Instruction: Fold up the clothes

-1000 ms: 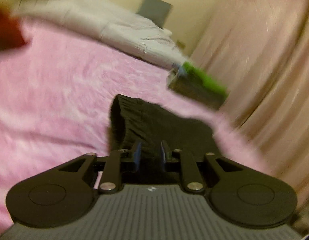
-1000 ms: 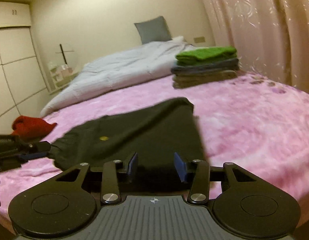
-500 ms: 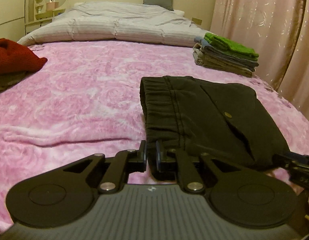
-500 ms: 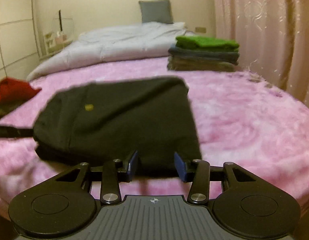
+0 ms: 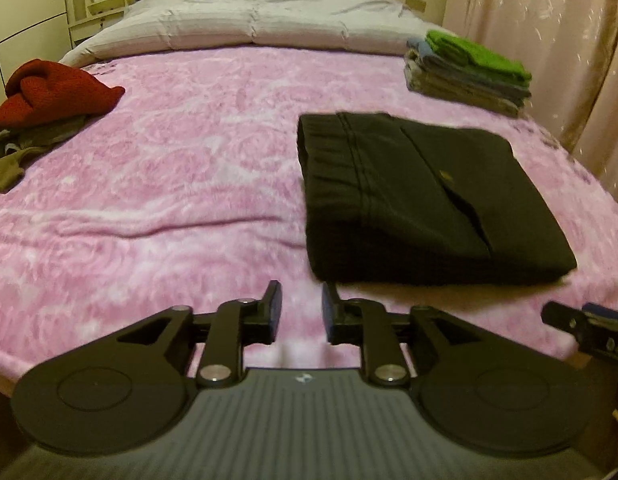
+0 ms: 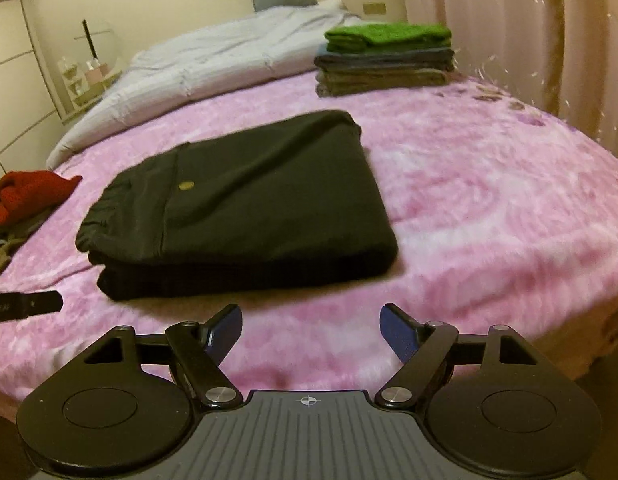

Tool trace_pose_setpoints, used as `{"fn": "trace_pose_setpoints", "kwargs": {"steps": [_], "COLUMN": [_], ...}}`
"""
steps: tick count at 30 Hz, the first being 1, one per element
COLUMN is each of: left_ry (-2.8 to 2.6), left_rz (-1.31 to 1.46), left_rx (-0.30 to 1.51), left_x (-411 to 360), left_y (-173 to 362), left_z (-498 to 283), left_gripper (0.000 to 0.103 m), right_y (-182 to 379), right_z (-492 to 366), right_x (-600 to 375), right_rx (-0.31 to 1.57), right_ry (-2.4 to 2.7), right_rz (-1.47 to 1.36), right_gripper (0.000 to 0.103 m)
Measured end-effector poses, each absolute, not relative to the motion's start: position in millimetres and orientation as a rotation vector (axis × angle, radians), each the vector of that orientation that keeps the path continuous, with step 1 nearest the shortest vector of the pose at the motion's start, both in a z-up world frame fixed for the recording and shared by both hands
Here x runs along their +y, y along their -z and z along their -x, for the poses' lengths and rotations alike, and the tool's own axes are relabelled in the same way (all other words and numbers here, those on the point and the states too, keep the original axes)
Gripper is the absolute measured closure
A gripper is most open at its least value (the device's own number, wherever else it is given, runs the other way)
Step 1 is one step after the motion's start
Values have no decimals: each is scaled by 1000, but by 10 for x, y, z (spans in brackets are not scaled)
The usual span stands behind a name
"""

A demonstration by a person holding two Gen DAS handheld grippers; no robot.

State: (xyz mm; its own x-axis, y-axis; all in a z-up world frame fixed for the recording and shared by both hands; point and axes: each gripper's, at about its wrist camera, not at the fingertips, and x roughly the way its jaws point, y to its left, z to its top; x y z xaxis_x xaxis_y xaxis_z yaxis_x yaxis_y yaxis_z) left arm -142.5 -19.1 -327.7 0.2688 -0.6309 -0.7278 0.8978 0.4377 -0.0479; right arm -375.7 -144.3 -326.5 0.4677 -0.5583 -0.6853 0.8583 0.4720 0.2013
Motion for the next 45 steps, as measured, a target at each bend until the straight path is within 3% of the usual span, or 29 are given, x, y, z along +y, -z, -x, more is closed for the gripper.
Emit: {"fn": "trace_pose_setpoints", "kwargs": {"steps": [9,21,33,40,45], "left_ry": [1110,1149,1172,1313,1421], "left_rz": [-448,-442,-438,-285,-400], "left_rx": [724,679,794,735,682], "left_x": [40,225,67,-254,-958], "left_y": [3179,3047,3431,3208,2920], "left_z": [1677,1806,1567,1116,847], "left_gripper": [75,73,73,75,75], "right_y": [3063,2895,3158,3147,3177], "right_z": [3863,3941,3930,4142,4179], "right_x": [-1192,-994,-1161,-1624,-2237], "right_rx": [573,544,599,322,305], "right_ry": [947,957,996,1067,1186], "right_rz": [-577,-556,-633,-740,-830], "right_gripper": [24,24,24,24,24]}}
